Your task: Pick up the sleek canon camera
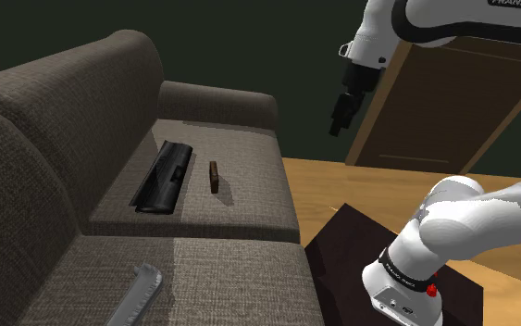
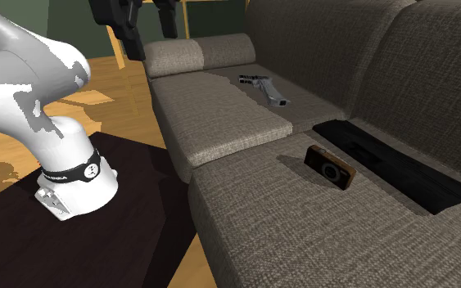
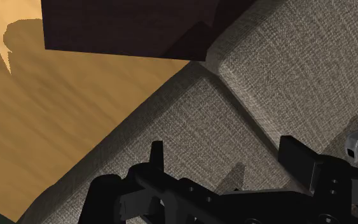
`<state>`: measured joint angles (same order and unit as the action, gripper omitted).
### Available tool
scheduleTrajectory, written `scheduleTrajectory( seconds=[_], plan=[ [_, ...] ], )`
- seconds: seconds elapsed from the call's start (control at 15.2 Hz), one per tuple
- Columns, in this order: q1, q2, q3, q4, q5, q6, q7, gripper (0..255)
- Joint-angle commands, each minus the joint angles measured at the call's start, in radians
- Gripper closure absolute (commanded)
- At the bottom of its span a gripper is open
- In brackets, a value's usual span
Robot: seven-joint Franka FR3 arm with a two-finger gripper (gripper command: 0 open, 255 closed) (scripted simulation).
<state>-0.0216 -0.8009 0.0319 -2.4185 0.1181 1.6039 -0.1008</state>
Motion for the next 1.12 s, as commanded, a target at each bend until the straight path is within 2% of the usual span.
scheduleTrajectory(
  seconds=[0.0,0.59,1.06],
  plan=[
    [0.0,0.0,0.0,0.0,0.0,0.0,0.0,0],
    [-0.02,0.253,0.179,0.017,0.078,0.251,0.288,0],
    [-0.053,0.516,0.294,0.119,0.056,0.419,0.523,0]
  ],
)
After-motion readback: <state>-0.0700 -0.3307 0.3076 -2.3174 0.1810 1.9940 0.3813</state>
